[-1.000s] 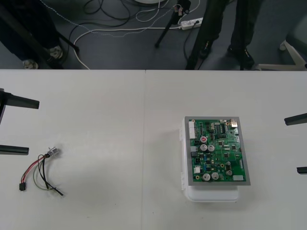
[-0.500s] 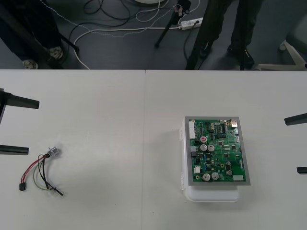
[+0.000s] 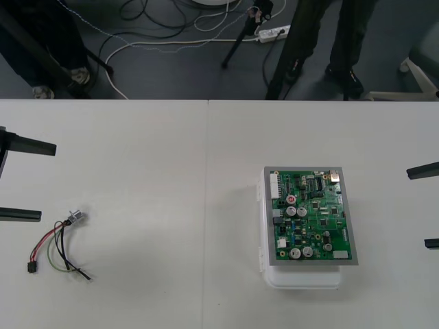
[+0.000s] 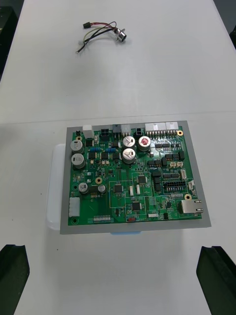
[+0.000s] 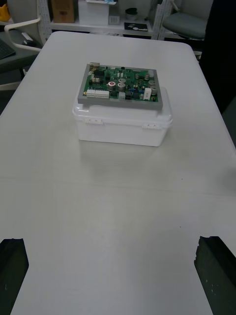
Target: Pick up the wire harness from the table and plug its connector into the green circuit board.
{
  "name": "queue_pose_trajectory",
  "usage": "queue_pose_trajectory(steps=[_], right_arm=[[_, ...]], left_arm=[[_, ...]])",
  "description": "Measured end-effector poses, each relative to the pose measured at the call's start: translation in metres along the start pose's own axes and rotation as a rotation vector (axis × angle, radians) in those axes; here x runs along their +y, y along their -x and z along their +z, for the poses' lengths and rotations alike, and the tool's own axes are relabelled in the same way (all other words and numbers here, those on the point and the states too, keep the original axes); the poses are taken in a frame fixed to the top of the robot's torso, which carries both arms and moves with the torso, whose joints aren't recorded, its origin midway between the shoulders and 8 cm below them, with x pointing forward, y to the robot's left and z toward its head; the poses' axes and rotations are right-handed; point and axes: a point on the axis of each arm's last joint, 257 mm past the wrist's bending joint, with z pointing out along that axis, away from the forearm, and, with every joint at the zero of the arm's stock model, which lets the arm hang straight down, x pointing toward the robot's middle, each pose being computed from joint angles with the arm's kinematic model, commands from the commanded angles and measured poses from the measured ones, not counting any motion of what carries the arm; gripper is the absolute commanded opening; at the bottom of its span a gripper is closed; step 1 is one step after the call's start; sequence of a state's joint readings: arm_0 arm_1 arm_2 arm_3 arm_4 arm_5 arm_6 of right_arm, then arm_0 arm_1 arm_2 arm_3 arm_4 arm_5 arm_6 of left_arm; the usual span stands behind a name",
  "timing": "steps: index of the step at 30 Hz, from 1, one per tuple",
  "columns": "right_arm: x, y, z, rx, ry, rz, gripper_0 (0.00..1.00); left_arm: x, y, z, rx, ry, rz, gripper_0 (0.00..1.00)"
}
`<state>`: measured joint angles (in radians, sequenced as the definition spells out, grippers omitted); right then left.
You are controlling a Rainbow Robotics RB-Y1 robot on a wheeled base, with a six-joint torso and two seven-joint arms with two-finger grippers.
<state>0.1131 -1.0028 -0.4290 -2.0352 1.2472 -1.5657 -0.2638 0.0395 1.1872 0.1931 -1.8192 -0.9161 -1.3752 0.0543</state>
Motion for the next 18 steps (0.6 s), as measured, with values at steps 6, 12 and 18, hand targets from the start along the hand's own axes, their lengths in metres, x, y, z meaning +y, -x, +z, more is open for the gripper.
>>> queue_pose_trajectory(steps=[6, 12, 18], right_arm=[[0.000, 0.000, 0.000, 0.000, 0.000, 0.000, 1.00], [0.000, 0.000, 0.000, 0.000, 0.000, 0.001, 1.00], [0.000, 0.000, 0.000, 0.000, 0.000, 0.001, 1.00]], left_arm=[[-0.016, -0.012, 0.004, 0.003, -0.030, -0.042, 1.00], [-0.026, -0.016, 0.001, 0.025, -0.070, -0.034, 1.00], [-0.032, -0.027, -0.003, 0.076, -0.094, -0.018, 1.00]])
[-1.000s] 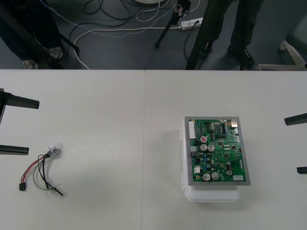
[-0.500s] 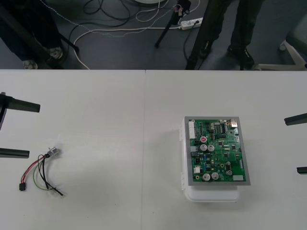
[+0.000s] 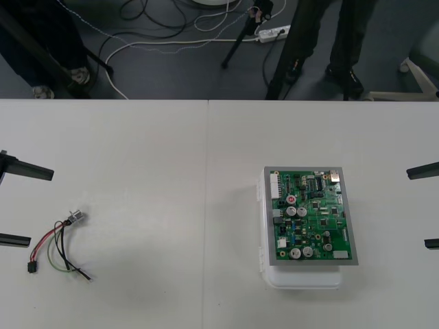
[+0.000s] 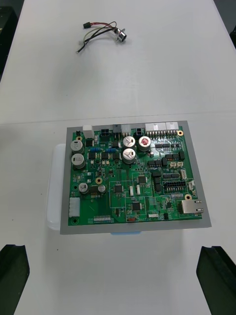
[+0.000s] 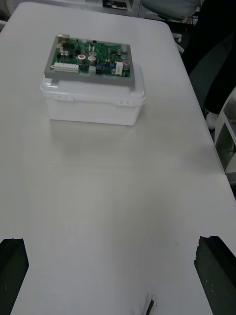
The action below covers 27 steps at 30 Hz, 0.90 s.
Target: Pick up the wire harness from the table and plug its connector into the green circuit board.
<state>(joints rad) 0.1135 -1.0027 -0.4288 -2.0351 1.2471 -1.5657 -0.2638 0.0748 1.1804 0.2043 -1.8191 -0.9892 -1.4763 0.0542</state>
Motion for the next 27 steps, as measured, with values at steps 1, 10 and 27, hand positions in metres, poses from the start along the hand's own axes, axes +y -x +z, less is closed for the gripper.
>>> queue_pose_trajectory(steps=[1, 10, 27], right_arm=[[0.000, 0.000, 0.000, 0.000, 0.000, 0.000, 1.00], [0.000, 0.000, 0.000, 0.000, 0.000, 0.000, 1.00], [0.008, -0.006, 0.011, -0.076, 0.011, 0.088, 1.00]], left_arm=[[0.000, -0.003, 0.000, 0.012, -0.002, 0.003, 1.00], [0.001, -0.029, -0.004, 0.136, -0.015, 0.056, 1.00], [-0.015, -0.077, -0.012, 0.417, -0.189, 0.405, 1.00]])
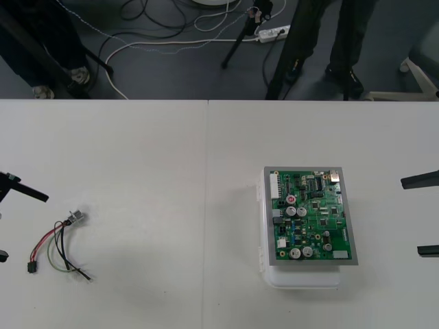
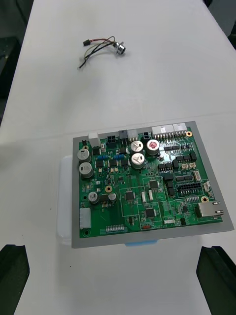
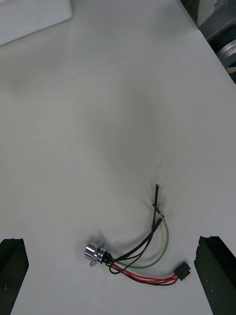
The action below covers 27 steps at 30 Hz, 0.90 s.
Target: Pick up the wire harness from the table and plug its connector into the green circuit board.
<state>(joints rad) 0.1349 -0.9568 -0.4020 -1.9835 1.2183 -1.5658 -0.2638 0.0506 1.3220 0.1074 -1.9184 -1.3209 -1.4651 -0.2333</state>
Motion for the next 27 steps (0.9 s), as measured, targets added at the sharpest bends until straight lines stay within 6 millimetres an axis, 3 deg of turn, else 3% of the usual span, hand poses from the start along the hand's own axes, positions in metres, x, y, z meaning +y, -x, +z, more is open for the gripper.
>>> queue_pose_trajectory(steps=[5, 12, 18, 27], right_arm=[[-0.001, 0.004, -0.003, -0.048, -0.001, 0.033, 1.00], [-0.001, 0.014, -0.006, -0.114, 0.004, 0.057, 1.00], [-0.002, 0.021, -0.010, -0.168, 0.005, 0.079, 1.00], [-0.009, 0.018, -0.012, -0.252, -0.025, 0.145, 1.00]], left_arm=[[-0.002, -0.013, 0.015, 0.058, -0.012, 0.094, 1.00], [0.004, -0.037, 0.032, 0.180, -0.003, 0.400, 1.00], [0.016, -0.056, 0.041, 0.313, 0.030, 0.523, 1.00], [0.018, -0.075, 0.055, 0.431, 0.014, 0.698, 1.00]])
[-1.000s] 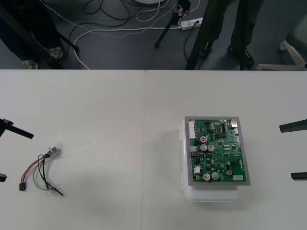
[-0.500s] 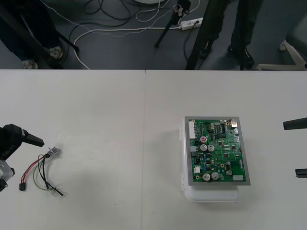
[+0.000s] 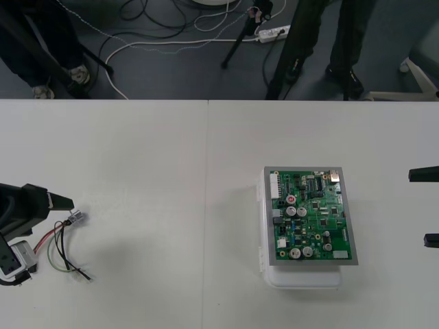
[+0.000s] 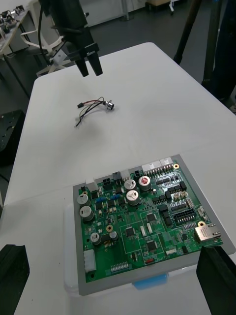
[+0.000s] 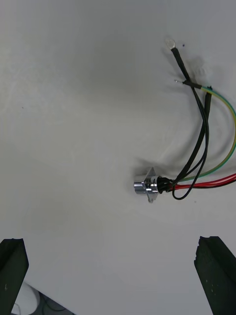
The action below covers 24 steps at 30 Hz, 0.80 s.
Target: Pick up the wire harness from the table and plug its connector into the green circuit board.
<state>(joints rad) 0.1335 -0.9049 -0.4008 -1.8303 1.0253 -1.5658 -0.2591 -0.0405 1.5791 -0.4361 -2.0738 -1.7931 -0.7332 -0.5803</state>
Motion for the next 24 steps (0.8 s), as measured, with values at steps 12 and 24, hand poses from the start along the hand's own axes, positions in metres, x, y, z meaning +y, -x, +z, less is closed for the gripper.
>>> queue_pose_trajectory(steps=[12, 24], right_arm=[[0.003, 0.007, 0.014, -0.140, -0.013, -0.004, 1.00], [-0.004, 0.000, 0.018, -0.202, -0.008, 0.056, 1.00]], left_arm=[[0.025, -0.021, 0.010, 0.049, -0.014, 0.424, 1.00], [0.013, -0.051, 0.021, 0.038, -0.120, 0.671, 1.00]])
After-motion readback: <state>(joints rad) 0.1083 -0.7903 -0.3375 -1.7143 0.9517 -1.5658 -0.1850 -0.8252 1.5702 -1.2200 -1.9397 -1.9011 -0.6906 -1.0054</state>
